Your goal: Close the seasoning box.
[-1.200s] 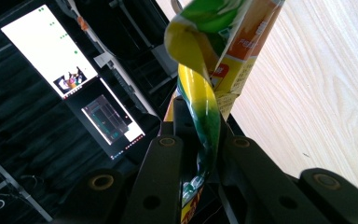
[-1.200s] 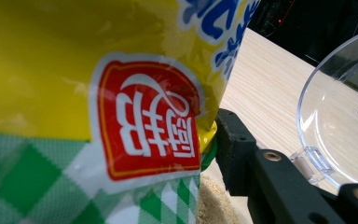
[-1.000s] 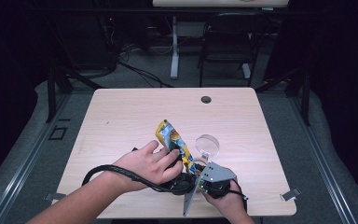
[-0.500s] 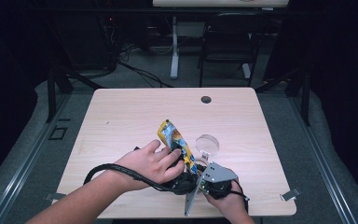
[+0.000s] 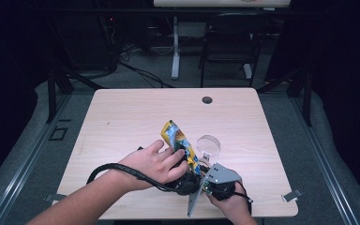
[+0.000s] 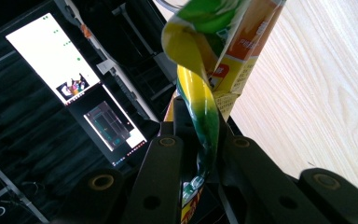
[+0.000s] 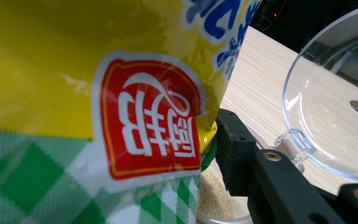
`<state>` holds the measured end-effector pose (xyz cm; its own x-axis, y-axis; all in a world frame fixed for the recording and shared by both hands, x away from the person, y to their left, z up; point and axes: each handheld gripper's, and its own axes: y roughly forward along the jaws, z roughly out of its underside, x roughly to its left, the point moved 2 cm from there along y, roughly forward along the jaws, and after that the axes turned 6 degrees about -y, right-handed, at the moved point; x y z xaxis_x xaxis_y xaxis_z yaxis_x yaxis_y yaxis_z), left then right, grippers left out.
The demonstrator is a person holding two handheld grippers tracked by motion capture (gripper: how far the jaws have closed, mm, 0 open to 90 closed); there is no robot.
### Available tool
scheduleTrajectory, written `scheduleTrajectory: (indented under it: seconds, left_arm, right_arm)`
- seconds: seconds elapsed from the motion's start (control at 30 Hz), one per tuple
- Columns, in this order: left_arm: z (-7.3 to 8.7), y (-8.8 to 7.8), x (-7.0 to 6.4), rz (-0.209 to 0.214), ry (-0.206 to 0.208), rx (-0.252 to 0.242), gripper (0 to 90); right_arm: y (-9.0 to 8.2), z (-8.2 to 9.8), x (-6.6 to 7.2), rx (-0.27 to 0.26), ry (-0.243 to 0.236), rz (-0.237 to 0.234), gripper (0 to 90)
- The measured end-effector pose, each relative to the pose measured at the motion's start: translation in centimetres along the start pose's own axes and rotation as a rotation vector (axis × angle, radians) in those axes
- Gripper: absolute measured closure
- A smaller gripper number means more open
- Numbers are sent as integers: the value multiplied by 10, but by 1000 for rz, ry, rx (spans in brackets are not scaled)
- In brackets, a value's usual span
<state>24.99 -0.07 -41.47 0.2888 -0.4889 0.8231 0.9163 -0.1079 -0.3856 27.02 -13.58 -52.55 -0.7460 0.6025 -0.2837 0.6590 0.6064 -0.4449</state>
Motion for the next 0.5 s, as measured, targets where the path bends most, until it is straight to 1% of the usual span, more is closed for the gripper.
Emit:
scheduleTrajectory:
  seconds: [0.03, 0.23, 0.37, 0.43, 0.5]
  left_arm:
    - [0, 0, 0, -6, -1, -5, 886]
    - [0, -1, 1, -4, 3, -5, 887]
    - [1, -2, 1, -2, 10, 1, 886]
    - [2, -2, 1, 7, 9, 7, 886]
    - [2, -2, 1, 6, 8, 6, 886]
  right_arm:
    - [0, 0, 0, 0, 0, 0, 713]
    - [0, 0, 1, -1, -2, -5, 713]
    - [0, -2, 2, -7, 1, -11, 713]
    - [1, -2, 2, -8, -1, -13, 713]
    - [1, -3, 3, -10, 1, -16, 713]
